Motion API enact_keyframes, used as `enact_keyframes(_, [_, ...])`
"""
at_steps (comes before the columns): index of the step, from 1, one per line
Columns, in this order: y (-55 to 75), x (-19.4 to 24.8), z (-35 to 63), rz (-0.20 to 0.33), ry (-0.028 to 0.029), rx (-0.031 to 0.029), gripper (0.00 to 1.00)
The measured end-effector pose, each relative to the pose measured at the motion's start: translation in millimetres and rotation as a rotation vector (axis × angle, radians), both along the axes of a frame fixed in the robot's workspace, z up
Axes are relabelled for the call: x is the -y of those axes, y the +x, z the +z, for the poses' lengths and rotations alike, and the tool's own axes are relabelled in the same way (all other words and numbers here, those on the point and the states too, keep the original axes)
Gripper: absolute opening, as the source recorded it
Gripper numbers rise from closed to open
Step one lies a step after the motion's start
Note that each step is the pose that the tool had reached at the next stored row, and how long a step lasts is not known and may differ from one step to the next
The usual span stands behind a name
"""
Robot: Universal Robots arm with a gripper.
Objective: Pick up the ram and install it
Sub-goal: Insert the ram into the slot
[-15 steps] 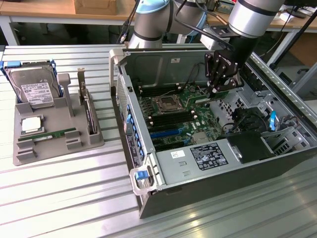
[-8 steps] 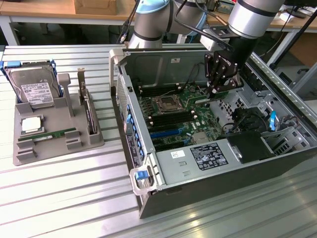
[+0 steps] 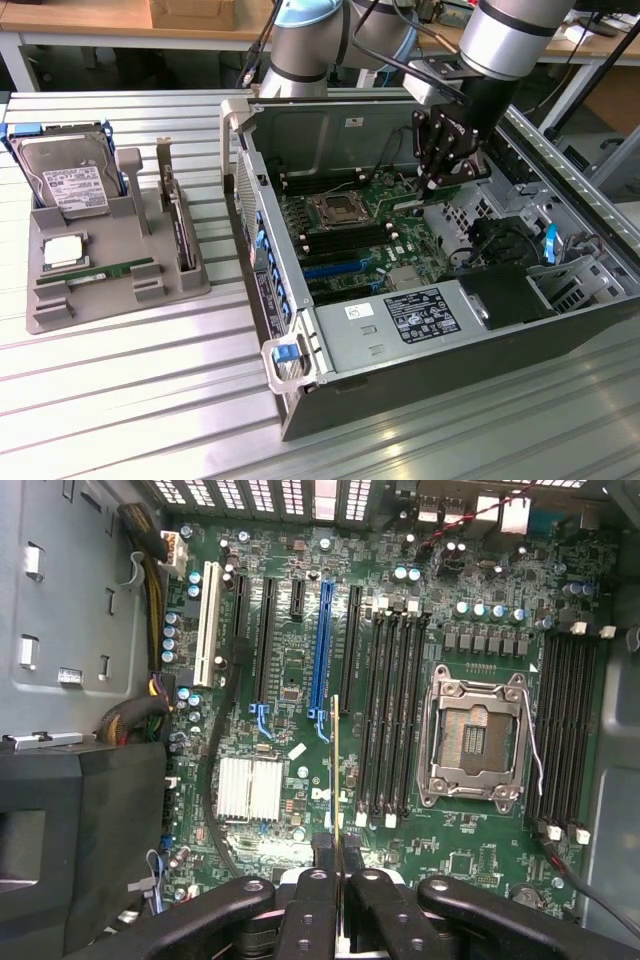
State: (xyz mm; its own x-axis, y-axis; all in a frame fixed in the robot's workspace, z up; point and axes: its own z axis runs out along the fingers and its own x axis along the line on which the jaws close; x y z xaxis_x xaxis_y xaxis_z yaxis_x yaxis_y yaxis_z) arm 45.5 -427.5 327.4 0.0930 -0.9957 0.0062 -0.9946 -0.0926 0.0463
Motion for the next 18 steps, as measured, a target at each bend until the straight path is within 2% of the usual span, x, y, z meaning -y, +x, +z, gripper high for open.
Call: enact_keyframes(18, [0.1,0.0,-5.8,0.0,0.0,0.0,0.12])
